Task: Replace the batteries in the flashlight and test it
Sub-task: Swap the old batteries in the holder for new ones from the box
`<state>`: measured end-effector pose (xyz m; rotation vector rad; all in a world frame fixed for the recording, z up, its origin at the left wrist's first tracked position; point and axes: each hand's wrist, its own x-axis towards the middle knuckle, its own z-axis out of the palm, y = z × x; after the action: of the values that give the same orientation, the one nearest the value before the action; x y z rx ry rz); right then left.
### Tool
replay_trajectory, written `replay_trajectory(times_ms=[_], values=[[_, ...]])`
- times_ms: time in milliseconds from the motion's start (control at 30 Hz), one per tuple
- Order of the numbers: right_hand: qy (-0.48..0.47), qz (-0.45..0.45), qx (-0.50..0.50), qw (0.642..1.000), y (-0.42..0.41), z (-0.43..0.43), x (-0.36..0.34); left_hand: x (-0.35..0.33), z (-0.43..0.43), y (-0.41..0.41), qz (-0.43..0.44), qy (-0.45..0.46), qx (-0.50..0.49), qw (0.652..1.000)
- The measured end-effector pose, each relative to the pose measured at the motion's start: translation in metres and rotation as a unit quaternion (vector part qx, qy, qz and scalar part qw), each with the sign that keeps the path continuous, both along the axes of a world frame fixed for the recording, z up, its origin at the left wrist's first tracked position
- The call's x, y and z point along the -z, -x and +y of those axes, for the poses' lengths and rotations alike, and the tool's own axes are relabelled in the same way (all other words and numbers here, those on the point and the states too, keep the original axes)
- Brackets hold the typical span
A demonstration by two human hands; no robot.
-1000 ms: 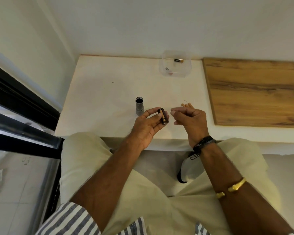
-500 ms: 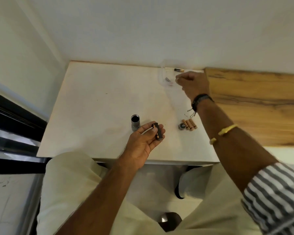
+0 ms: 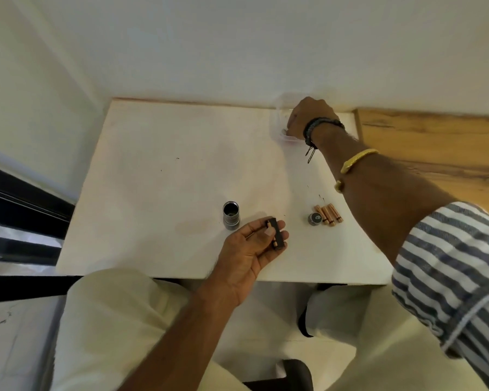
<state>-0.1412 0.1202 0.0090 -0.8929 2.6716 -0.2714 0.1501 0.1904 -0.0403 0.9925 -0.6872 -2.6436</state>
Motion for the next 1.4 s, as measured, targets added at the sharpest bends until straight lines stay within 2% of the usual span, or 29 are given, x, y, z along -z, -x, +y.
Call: replay_trajectory(times_ms=[100,267,467,733,900,1100,1400], values=[[0.040,-0.006,0.021,0.999,-0.005,0.005,-0.003,-0.003,0.002,-0.001,0.001,-0.007,-0.006,1.000],[0.180,-0.043,0.066,0.981,-0.018,0.027,-0.022,-0.009,0.005,-0.003,0.002,-0.012,-0.020,1.000],[0.327,-0.167,0.099,0.925,-0.070,0.077,-0.049,-0.020,0.008,-0.007,0.020,-0.027,-0.019,0.999],[0.409,-0.258,0.130,0.866,-0.166,0.183,-0.033,-0.028,0.019,-0.015,0.036,0.000,-0.006,0.999],[0.446,-0.307,0.141,0.829,-0.196,0.220,-0.023,-0.028,0.021,-0.029,0.023,0.044,0.009,0.999],[0.459,-0.316,0.106,0.824,-0.211,0.229,-0.022,-0.027,0.020,-0.041,-0.002,0.090,0.028,0.996],[0.430,-0.186,0.056,0.882,-0.223,0.228,-0.017,-0.023,0.027,-0.039,-0.008,0.126,0.049,0.991]])
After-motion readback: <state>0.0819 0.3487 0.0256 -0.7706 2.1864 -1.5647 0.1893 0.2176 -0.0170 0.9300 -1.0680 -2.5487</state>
